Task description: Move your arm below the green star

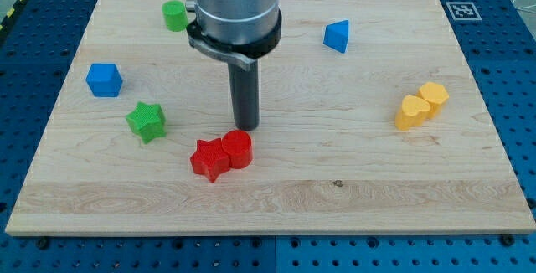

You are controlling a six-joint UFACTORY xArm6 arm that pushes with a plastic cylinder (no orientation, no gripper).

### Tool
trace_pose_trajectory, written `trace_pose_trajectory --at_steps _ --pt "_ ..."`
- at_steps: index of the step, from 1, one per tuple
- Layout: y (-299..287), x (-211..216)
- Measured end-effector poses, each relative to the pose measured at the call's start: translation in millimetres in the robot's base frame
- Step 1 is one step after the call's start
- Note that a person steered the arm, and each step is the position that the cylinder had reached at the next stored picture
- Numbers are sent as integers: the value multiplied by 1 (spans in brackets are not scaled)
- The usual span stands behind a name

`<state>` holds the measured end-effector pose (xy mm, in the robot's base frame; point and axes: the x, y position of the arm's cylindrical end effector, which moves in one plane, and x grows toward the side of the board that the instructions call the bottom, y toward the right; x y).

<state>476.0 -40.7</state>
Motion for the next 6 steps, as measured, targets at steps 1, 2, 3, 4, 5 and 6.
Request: trace_pose_trajectory --at_steps 1,2,3,4,5,6 --pt "-37 -14" --pt "-57 -6" --pt "-63 15" --pt "-72 41" --pt "-108 62" --pt "-120 57"
